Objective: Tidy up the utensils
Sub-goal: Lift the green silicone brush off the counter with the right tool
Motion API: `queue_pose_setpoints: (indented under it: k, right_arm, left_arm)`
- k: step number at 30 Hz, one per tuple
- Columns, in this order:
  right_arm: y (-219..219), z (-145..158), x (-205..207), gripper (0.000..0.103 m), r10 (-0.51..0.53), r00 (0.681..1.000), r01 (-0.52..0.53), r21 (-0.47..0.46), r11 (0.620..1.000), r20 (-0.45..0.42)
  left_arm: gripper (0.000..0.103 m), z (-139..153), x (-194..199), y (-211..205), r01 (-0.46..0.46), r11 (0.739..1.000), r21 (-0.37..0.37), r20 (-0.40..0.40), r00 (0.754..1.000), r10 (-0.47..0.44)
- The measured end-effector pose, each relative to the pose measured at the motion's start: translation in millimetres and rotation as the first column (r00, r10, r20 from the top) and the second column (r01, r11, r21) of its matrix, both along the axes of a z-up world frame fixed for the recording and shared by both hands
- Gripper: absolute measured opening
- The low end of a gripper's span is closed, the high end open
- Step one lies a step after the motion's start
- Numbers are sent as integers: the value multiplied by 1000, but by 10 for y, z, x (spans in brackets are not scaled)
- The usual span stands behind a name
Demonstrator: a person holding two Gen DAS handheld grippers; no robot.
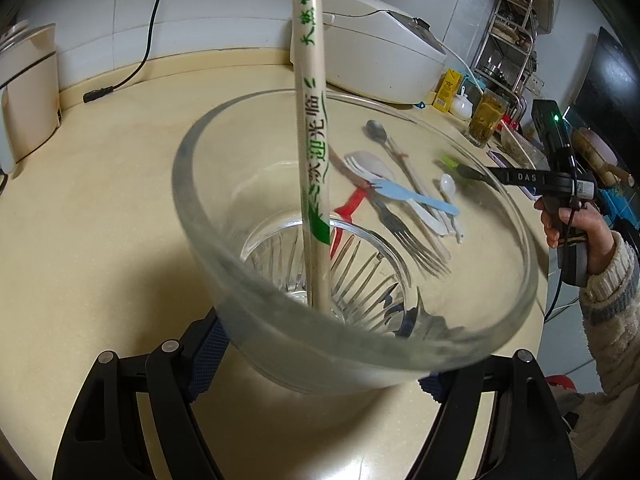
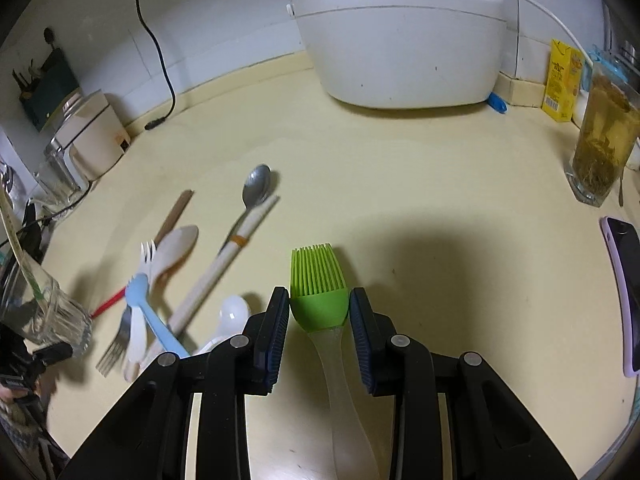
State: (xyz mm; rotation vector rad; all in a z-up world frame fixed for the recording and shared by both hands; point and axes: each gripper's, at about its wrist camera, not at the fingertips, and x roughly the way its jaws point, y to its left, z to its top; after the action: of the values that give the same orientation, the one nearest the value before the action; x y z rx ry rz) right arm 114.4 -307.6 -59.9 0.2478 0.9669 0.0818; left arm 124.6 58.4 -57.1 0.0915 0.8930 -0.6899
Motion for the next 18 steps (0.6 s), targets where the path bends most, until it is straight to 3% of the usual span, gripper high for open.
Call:
queue_pose_setpoints:
  k: [12, 18]
  right_arm:
    - [117, -51, 39, 32, 49, 998, -51, -78, 996, -29]
    - [242, -49, 160, 38, 107, 993, -115, -153, 982, -57]
  left_arm:
    - [82, -11, 0, 47, -4, 1000, -12, -1, 1000, 4]
    - [82, -19, -2, 51, -4, 1000, -14, -4, 1000, 4]
